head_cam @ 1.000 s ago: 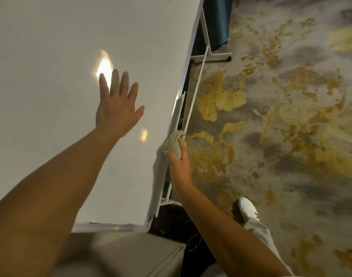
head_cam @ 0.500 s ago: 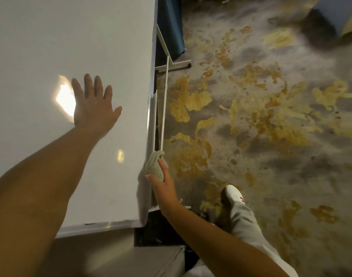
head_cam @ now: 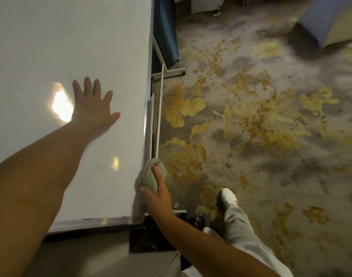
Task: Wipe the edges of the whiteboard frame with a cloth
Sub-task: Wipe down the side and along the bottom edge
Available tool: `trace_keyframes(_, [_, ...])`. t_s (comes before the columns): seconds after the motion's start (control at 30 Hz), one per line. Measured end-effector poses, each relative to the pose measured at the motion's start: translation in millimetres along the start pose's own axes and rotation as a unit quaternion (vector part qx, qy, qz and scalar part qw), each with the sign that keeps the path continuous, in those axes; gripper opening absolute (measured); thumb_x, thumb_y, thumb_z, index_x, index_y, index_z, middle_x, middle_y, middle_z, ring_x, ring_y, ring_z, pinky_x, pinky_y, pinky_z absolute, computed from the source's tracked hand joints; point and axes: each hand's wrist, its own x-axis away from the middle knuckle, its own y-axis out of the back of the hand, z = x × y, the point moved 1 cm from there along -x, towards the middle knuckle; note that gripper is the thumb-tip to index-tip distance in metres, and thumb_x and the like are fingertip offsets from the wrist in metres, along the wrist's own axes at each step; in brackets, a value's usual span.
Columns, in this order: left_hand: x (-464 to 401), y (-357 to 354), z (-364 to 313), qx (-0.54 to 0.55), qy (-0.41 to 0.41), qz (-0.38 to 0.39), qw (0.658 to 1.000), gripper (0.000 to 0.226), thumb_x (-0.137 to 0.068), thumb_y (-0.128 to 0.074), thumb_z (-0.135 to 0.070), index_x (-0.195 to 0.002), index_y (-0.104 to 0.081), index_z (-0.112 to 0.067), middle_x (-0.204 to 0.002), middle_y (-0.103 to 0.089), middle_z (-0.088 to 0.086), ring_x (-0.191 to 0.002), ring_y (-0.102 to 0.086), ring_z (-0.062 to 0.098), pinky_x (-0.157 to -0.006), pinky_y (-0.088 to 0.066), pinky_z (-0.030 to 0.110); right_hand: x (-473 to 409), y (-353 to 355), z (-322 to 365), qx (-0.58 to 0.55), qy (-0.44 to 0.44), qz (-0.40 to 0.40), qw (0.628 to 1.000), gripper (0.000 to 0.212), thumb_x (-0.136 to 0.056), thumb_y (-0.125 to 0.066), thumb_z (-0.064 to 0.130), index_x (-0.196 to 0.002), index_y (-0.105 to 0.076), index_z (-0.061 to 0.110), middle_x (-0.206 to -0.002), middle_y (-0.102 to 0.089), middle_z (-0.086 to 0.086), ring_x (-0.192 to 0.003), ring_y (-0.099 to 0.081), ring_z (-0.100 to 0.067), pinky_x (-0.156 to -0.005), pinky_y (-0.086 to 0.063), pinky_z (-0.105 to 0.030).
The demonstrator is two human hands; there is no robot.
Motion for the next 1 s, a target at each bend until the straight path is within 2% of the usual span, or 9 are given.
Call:
trace_keyframes(0.2, [-2,-1,2,0.012,0.000,0.006,1.000,0.086,-0.099,-0.022,-0.076,-0.169,-0.014,-0.026,-0.176,0.000,0.021,-0.162,0.005,0.048,-0.126,0.005,0.069,-4,0,-4,0.033,0.007,-0.002,0.999,0.073,-0.096,-0.057,0.012,-0.148,-0.026,0.053,-0.143,-0.032,0.013,-0.111,-0.047,-0.001,-0.081,-0.050,-0.007])
trace_keyframes(0.27, [-4,-1,2,0.013,-0.001,0.006,1.000,0.086,-0.099,-0.021,-0.076,-0.169,-0.014,-0.026,-0.177,0.000,0.020,-0.162,0.006,0.047,-0.126,0.005,0.068,-7,4,-3,0.039,0.007,0.000,0.999,0.076,-0.095,-0.059,0.016,-0.150,-0.024,0.054,-0.139,-0.035,0.019,-0.108,-0.050,0.000,-0.075,-0.051,-0.007])
trace_keyframes(0.37, [-3,0,5,0.021,-0.007,0.013,1.000,0.084,-0.101,-0.021,-0.075,-0.169,-0.014,-0.027,-0.177,0.000,0.018,-0.163,0.006,0.045,-0.127,0.007,0.065,-17,10,1,0.038,0.013,0.007,0.999,0.077,-0.093,-0.063,0.020,-0.151,-0.023,0.053,-0.137,-0.037,0.025,-0.108,-0.048,0.011,-0.074,-0.048,-0.004])
trace_keyframes(0.47, [3,1,7,0.032,-0.013,0.010,0.999,0.082,-0.103,-0.021,-0.071,-0.170,-0.014,-0.026,-0.177,0.000,0.017,-0.163,0.005,0.043,-0.130,0.003,0.063,-50,14,25,0.051,0.028,0.012,0.998,0.076,-0.093,-0.064,0.023,-0.152,-0.024,0.050,-0.148,-0.037,0.012,-0.119,-0.050,-0.003,-0.075,-0.049,-0.010])
trace_keyframes(0.6, [4,1,7,0.031,-0.017,0.012,0.999,0.079,-0.104,-0.021,-0.069,-0.170,-0.011,-0.025,-0.177,0.002,0.018,-0.164,0.005,0.042,-0.131,0.002,0.062,-146,13,93,0.059,0.070,-0.015,0.996,0.077,-0.093,-0.065,0.019,-0.156,-0.024,0.039,-0.154,-0.037,0.000,-0.128,-0.047,-0.020,-0.090,-0.048,-0.024])
trace_keyframes(0.67, [0,0,8,0.033,-0.019,0.014,0.999,0.080,-0.104,-0.023,-0.068,-0.170,-0.009,-0.024,-0.177,0.003,0.018,-0.163,0.007,0.042,-0.130,0.003,0.063,-191,11,121,0.064,0.082,-0.033,0.994,0.077,-0.093,-0.066,0.017,-0.156,-0.026,0.038,-0.153,-0.039,-0.003,-0.128,-0.047,-0.023,-0.092,-0.047,-0.029])
trace_keyframes(0.8, [-9,-2,9,0.020,-0.021,0.024,0.999,0.082,-0.104,-0.022,-0.070,-0.170,-0.006,-0.024,-0.177,0.006,0.020,-0.163,0.008,0.044,-0.130,0.003,0.064,-265,6,157,0.087,0.101,-0.041,0.990,0.078,-0.092,-0.064,0.013,-0.156,-0.026,0.037,-0.153,-0.040,-0.004,-0.129,-0.047,-0.025,-0.092,-0.044,-0.029])
trace_keyframes(0.93, [-14,-6,7,0.014,-0.012,0.026,1.000,0.084,-0.103,-0.020,-0.071,-0.170,-0.004,-0.021,-0.176,0.009,0.022,-0.162,0.011,0.047,-0.129,0.000,0.066,-299,8,167,0.144,0.099,-0.028,0.984,0.078,-0.088,-0.060,0.007,-0.153,-0.032,0.039,-0.143,-0.048,-0.005,-0.113,-0.055,-0.025,-0.093,-0.055,-0.042])
trace_keyframes(1.0, [-15,-10,8,0.008,-0.005,0.031,0.999,0.085,-0.104,-0.021,-0.070,-0.170,-0.004,-0.020,-0.175,0.010,0.024,-0.161,0.011,0.048,-0.129,0.000,0.067,-301,4,159,0.174,0.108,-0.015,0.979,0.077,-0.086,-0.061,0.007,-0.152,-0.036,0.036,-0.142,-0.049,-0.005,-0.114,-0.054,-0.024,-0.095,-0.053,-0.039])
